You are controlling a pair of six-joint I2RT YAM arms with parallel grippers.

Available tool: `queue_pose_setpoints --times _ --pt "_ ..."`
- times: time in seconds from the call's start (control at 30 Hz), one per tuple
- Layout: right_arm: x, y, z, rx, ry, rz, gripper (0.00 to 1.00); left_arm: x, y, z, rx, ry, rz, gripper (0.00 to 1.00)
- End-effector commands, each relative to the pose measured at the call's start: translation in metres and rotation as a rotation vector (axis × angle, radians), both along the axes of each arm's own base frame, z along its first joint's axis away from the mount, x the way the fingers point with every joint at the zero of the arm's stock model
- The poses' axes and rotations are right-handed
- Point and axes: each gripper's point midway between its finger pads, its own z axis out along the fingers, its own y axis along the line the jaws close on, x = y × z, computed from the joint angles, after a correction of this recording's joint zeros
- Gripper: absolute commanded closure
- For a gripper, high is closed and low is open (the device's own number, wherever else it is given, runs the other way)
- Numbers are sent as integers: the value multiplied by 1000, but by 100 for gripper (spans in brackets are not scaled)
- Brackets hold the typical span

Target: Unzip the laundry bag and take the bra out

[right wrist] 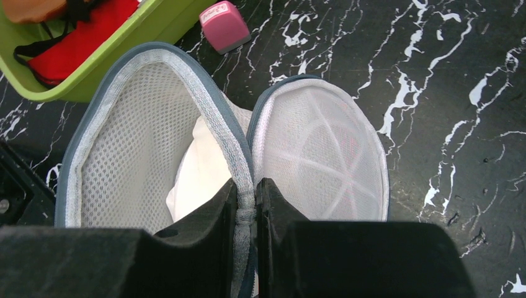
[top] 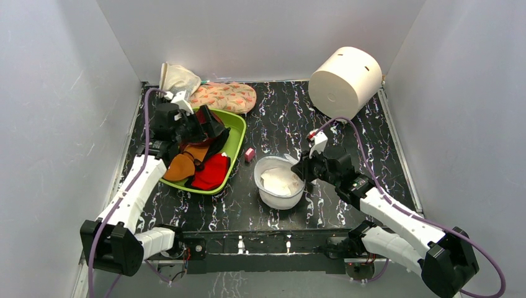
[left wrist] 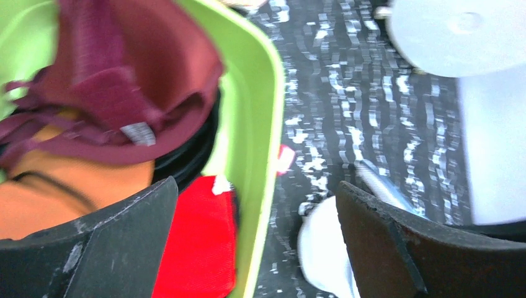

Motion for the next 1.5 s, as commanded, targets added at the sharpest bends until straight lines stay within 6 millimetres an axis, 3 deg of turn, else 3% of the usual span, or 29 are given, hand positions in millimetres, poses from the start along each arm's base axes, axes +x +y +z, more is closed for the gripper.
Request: queue_pose_setpoints --times 0.0,0.13,0.23,0.3,0.47,0.67,0.77,0.87,1.1,1.37,1.47 --pt "10 18 50 79 -135 75 100 -24 -71 42 -149 -137 -225 11" --pt "16 21 68 112 -180 63 100 -53 -115 34 -199 -127 -300 38" --pt "22 20 73 123 -186 36 100 -80 -147 23 -205 -130 -369 47" --pt "25 19 71 118 -172 11 100 -95 -160 13 -183 -128 -370 60" --pt "24 18 63 123 -138 -6 100 -124 -201 -2 -201 -121 -431 59" --pt "20 17 63 150 -128 -16 100 -128 -250 -26 -262 -62 -488 61" --pt "20 17 64 151 -126 -17 100 -122 -259 -43 -305 -14 -437 69" --pt "20 17 63 150 -121 -15 100 -116 -268 -54 -330 2 -423 70" --pt "18 18 64 157 -116 -5 100 -110 -272 -79 -305 44 -387 65" --pt "15 20 60 160 -101 6 100 -104 -280 -84 -307 31 -402 56" --pt "14 21 59 161 -99 12 100 -104 -281 -98 -285 68 -391 55"
